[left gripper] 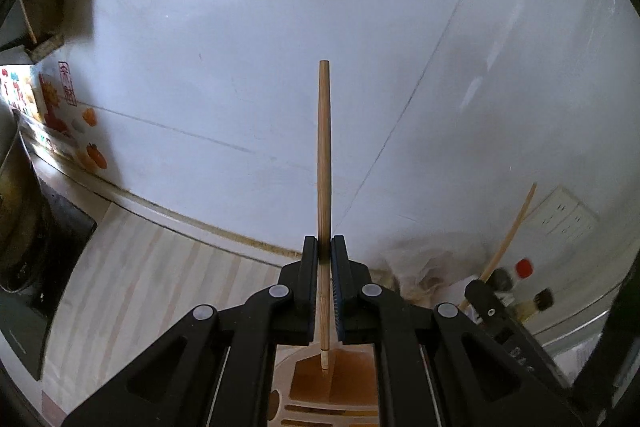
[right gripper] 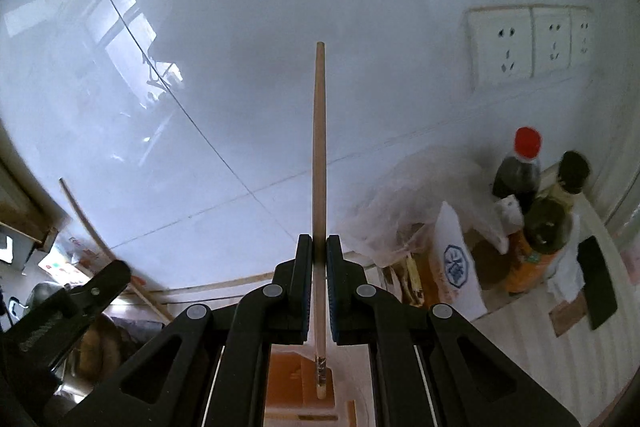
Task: Organize utensils
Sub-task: 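Lift both chopsticks and carry them over the pink utensil holder, then drop the chopsticks into the holder by opening both tools, then grasp a chopstick with the left tool while the right tool grasps another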
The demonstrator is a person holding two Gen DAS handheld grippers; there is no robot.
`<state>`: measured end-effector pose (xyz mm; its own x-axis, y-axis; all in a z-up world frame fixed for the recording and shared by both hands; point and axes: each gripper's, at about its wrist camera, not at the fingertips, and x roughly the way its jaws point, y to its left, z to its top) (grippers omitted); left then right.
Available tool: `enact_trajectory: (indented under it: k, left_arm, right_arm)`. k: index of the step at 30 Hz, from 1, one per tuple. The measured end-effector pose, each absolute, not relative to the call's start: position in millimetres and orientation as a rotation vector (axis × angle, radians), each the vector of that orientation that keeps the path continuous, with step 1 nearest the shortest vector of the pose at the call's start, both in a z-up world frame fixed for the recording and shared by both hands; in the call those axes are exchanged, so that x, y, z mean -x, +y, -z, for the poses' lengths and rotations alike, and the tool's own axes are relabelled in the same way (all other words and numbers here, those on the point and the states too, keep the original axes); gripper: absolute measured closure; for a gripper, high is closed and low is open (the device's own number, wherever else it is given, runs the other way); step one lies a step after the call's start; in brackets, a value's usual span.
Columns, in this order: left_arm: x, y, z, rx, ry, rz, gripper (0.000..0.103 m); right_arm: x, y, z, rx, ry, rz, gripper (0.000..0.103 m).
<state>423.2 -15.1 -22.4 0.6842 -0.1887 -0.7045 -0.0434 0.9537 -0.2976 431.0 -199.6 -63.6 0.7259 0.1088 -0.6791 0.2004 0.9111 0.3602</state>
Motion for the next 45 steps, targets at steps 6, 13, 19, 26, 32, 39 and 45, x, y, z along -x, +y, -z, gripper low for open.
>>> enact_trajectory:
  k: [6,13,19,26,32,39,45]
  left_arm:
    - [-417,-21,38,0.231,0.872,0.084,0.099]
    - [-395,-22,29,0.161,0.881,0.140,0.094]
    - [-367,-9,2,0.102,0.820,0.084,0.029]
    - [-331,16,0,0.084,0.806,0.019,0.000]
    - [-309,25,25,0.063,0.863,-0.016,0.000]
    - [-284,25,66,0.026,0.958,-0.010,0.000]
    - [-259,26,121,-0.048,1.069,-0.030,0.000]
  right_arm:
    - [-425,-190,73,-0.390,0.763,0.001,0.096]
    - [-411,-178,70,-0.322,0.809,-0.103,0.096]
    - [-395,-173,67,-0.296,0.857,-0.143,0.066]
    - [-354,-194,42,-0.326,0.808,-0.076,0.047]
    - [-317,-213,31,-0.335,0.775,0.027,0.028]
    - [-277,-222,55,-0.323,0.796,0.093,0.007]
    - [-255,-226,104,-0.336,0.924,0.126,0.007]
